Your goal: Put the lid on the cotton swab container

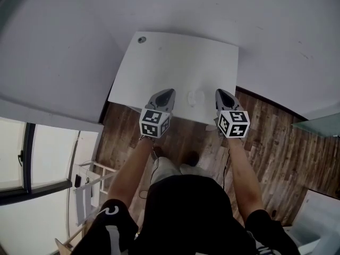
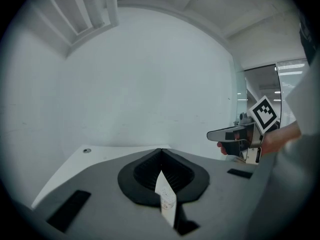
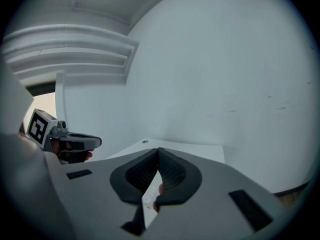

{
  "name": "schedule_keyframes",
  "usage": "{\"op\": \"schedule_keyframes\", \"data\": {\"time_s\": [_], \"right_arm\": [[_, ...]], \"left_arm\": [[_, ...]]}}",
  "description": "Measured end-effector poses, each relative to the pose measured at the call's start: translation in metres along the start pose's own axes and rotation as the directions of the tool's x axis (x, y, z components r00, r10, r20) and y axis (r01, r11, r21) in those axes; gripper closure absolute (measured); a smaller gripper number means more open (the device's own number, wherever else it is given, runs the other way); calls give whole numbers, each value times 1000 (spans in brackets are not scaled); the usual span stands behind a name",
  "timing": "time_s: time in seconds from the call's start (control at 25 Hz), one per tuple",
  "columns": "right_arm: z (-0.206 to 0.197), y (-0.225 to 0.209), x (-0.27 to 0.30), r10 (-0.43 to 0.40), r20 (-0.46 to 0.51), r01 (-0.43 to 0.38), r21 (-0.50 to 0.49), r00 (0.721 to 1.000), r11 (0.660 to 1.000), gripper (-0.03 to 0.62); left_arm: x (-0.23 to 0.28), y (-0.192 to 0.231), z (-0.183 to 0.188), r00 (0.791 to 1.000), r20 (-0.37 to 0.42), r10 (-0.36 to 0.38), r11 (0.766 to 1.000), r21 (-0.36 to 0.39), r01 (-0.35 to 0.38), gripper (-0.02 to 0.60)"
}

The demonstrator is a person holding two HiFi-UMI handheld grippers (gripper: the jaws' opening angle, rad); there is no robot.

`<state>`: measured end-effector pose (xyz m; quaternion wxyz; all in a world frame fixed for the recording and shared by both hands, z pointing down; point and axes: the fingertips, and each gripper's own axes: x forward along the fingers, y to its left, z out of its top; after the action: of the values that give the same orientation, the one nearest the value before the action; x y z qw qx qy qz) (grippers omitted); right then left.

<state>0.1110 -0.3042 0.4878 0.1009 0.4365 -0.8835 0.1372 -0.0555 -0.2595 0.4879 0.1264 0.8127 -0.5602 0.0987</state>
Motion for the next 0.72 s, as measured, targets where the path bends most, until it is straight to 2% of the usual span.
{"op": "schedule_keyframes", "data": {"time_s": [0.24,0.44,0.64,0.72], "right_arm": [[-26,-8,16,-35,-58,35,4,998,999,580],[-37,-11,33,-73,-73,74,2,995,997,580],[-57,-17,44,-113,-84,116,35,990,993,580],[-68,-19,48,-123,-93,127,43,988,991,580]], "left_arm": [[16,14,-7,999,-16,-42,999,-12,42,558],[37,30,-19,992,-32,-123,992,2,123,560],[58,34,-50,969,-58,-240,971,-8,240,557],[65,31,-66,953,-74,-294,956,-14,293,521]]}}
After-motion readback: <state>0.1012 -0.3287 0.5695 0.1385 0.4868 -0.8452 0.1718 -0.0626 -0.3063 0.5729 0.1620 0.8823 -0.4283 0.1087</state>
